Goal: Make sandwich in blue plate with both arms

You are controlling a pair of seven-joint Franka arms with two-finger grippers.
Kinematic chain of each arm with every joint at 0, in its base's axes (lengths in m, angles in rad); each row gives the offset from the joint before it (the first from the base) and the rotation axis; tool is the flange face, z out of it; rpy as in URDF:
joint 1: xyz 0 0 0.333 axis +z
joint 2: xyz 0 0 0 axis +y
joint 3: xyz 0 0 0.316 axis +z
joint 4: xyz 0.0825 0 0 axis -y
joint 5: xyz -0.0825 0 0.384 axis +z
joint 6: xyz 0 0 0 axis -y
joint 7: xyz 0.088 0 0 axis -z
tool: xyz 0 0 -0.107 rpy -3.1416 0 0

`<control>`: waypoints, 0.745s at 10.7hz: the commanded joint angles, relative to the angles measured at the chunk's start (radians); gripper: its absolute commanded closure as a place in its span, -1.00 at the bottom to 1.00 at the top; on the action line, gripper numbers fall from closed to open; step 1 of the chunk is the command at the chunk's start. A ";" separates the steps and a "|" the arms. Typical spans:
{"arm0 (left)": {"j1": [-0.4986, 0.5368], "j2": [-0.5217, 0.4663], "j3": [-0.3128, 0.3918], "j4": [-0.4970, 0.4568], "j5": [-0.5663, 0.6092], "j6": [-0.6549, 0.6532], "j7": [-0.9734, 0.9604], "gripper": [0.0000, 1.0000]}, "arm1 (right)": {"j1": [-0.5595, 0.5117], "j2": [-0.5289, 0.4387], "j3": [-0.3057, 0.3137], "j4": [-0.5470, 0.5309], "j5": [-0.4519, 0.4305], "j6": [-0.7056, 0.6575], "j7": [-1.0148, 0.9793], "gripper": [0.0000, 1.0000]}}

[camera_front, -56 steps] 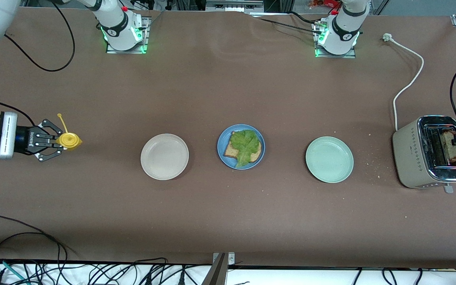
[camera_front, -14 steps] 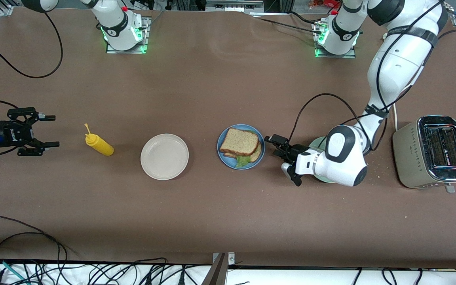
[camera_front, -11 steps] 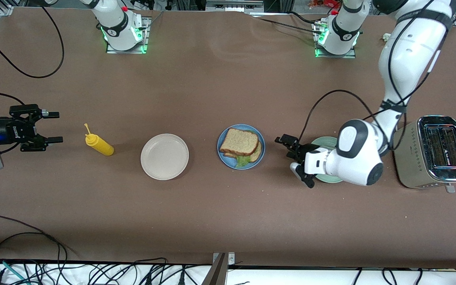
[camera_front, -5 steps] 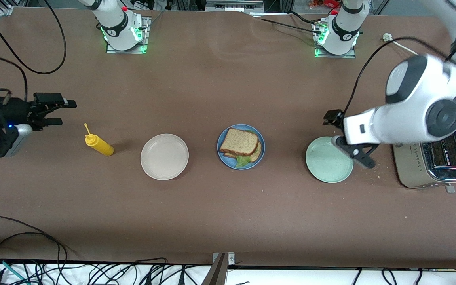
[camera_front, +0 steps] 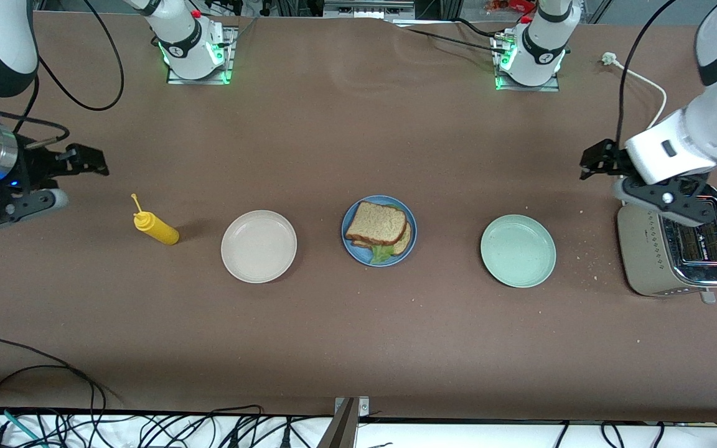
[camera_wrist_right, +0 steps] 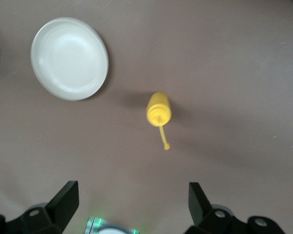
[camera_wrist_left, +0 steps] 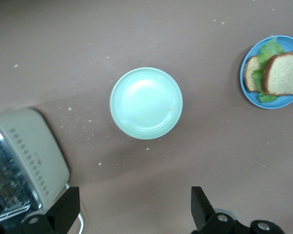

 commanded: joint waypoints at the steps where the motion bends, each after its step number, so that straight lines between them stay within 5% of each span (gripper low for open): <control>1: -0.061 -0.158 0.087 -0.147 0.016 0.045 -0.024 -1.00 | -0.097 -0.175 0.099 -0.293 -0.046 0.286 0.132 -1.00; 4: -0.102 -0.248 0.122 -0.284 0.016 0.125 -0.055 -1.00 | -0.097 -0.201 0.138 -0.327 -0.116 0.299 0.275 -1.00; 8: -0.110 -0.224 0.132 -0.243 0.012 0.030 -0.070 -1.00 | -0.107 -0.211 0.162 -0.319 -0.114 0.279 0.332 -1.00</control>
